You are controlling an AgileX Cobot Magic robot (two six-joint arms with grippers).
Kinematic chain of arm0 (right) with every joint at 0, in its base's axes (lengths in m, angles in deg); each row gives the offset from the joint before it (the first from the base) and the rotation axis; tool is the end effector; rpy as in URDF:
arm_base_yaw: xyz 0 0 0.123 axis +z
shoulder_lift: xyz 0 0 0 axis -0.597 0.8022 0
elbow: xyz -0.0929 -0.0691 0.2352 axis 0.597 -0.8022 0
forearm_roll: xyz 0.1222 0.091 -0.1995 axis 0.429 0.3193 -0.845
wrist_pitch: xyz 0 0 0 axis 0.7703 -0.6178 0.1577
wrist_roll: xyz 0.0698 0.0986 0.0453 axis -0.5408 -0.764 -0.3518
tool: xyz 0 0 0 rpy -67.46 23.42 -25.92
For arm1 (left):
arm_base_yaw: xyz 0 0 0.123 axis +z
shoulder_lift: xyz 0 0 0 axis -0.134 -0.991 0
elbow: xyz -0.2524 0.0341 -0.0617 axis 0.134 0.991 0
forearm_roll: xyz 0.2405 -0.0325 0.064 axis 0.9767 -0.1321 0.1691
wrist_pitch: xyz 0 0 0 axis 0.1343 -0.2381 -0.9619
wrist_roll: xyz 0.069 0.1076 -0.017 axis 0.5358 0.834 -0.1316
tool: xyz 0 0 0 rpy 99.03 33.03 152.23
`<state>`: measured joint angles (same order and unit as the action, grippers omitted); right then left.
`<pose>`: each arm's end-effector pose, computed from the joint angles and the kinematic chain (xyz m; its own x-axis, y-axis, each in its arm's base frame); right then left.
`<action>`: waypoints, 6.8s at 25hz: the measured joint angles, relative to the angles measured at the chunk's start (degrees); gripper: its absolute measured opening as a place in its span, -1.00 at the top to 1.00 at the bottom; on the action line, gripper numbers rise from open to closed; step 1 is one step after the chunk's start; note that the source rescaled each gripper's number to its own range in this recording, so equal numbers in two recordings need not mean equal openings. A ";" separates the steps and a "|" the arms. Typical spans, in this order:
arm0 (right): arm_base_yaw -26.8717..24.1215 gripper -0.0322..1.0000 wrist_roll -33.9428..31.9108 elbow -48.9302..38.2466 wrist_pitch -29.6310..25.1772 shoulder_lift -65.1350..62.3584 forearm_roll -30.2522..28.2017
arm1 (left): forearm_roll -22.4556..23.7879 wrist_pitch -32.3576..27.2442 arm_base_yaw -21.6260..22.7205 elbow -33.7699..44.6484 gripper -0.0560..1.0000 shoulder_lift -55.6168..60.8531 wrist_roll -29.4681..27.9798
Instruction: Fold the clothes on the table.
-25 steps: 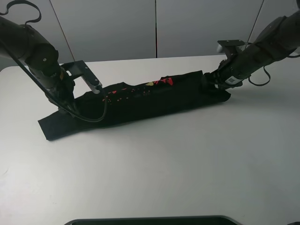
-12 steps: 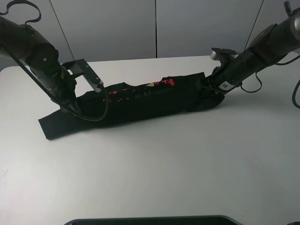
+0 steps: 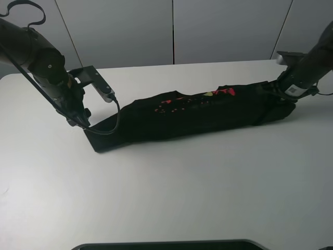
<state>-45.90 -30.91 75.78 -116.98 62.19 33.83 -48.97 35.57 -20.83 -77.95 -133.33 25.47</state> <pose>0.3694 -0.0373 0.0518 -0.9794 -0.0284 -0.1999 -0.0565 0.9891 0.1361 0.3272 -0.1414 0.0672 -0.5176 0.8478 -0.1157 0.7786 0.5227 0.3472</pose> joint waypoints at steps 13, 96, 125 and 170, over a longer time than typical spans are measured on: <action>7.26 0.74 9.79 4.74 -16.85 -18.53 25.30 | 0.00 0.36 0.00 0.00 -0.69 0.00 -0.11; 25.90 -0.99 2.35 28.29 -32.42 -89.42 -62.81 | -6.81 -38.39 -1.65 -28.89 -0.70 83.06 -0.91; 18.92 -0.99 -10.79 2.58 -32.49 -117.65 -39.67 | -17.77 -39.20 19.92 0.18 -0.70 111.28 -1.91; 6.37 -1.00 -17.73 -38.97 -25.54 -117.69 -14.51 | -27.22 -30.57 13.14 31.31 -1.00 111.24 -9.05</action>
<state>-39.53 -48.64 36.82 -142.52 -55.50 19.32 -76.18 5.00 -7.69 -46.64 -22.09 16.41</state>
